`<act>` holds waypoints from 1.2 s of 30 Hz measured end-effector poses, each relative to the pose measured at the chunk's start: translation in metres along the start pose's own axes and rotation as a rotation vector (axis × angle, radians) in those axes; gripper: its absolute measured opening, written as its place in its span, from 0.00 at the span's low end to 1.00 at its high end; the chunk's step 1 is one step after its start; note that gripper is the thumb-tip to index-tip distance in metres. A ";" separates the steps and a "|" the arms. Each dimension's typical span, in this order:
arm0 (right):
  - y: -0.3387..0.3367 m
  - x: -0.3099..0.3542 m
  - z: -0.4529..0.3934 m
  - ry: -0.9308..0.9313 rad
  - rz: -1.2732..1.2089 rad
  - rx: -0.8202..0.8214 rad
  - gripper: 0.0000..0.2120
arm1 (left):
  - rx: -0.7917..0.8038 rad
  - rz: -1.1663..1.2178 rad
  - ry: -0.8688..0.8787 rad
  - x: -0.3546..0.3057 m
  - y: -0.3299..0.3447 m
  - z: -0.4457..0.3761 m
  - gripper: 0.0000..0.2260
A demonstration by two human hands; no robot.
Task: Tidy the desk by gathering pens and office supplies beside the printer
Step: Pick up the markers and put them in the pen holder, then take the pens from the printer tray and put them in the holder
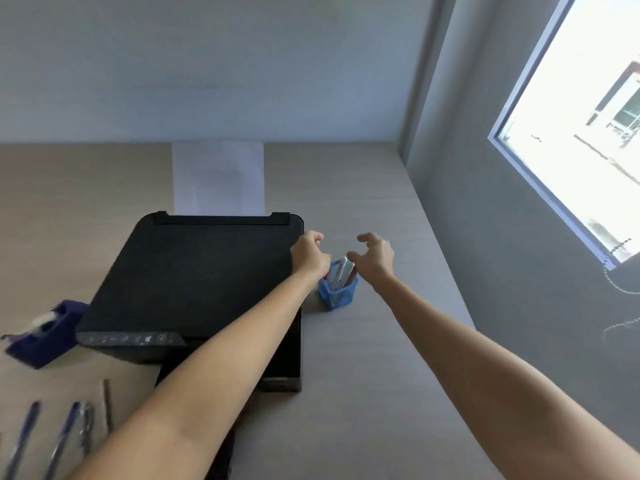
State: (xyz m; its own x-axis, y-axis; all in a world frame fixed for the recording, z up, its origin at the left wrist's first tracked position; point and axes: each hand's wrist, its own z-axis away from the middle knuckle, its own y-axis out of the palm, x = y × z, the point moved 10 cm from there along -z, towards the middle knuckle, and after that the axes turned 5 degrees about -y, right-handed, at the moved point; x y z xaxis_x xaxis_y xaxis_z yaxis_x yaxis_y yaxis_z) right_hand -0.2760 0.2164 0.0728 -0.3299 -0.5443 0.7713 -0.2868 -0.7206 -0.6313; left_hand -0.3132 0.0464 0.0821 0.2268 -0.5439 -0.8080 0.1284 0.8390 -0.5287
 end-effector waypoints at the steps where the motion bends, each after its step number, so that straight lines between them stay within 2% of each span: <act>1: -0.005 0.012 0.004 -0.030 -0.017 -0.013 0.20 | 0.009 0.035 0.039 -0.006 -0.016 0.009 0.20; 4: -0.001 0.055 0.028 -0.136 -0.066 -0.004 0.17 | 0.040 0.115 0.116 -0.007 -0.074 0.043 0.16; 8: 0.031 0.110 0.085 -0.267 -0.167 0.093 0.14 | 0.097 0.191 0.073 0.039 -0.156 0.093 0.11; 13: 0.085 0.140 0.182 -0.431 -0.223 0.252 0.08 | 0.146 0.135 -0.101 0.156 -0.220 0.148 0.06; 16: 0.122 0.129 0.234 -0.495 -0.168 0.338 0.06 | 0.147 -0.046 -0.202 0.235 -0.227 0.163 0.04; 18: 0.157 0.108 0.261 -0.446 -0.086 0.422 0.05 | 0.130 -0.164 -0.246 0.281 -0.223 0.157 0.08; 21: 0.212 0.054 0.282 -0.181 0.028 0.543 0.03 | 0.070 -0.312 -0.248 0.313 -0.209 0.141 0.08; 23: 0.240 0.032 0.286 -0.023 0.079 0.531 0.07 | 0.070 -0.393 -0.176 0.318 -0.200 0.123 0.12; 26: 0.261 0.026 0.286 0.108 0.140 0.466 0.13 | 0.150 -0.478 -0.078 0.315 -0.180 0.107 0.15; 29: 0.271 0.025 0.285 0.196 0.204 0.440 0.13 | 0.207 -0.666 0.019 0.316 -0.165 0.099 0.20; 32: 0.275 0.027 0.282 0.205 0.322 0.438 0.12 | 0.222 -0.802 0.070 0.319 -0.165 0.096 0.21; 36: 0.271 0.023 0.276 0.214 0.421 0.442 0.09 | 0.219 -0.689 0.013 0.330 -0.176 0.099 0.18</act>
State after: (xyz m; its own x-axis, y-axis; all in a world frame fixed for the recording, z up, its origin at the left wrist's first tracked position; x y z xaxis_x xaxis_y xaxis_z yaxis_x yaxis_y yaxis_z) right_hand -0.1127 -0.1100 -0.0579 -0.5187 -0.7541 0.4028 0.2883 -0.5979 -0.7480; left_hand -0.1657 -0.2786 -0.0656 0.0128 -0.9496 -0.3133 0.4287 0.2882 -0.8562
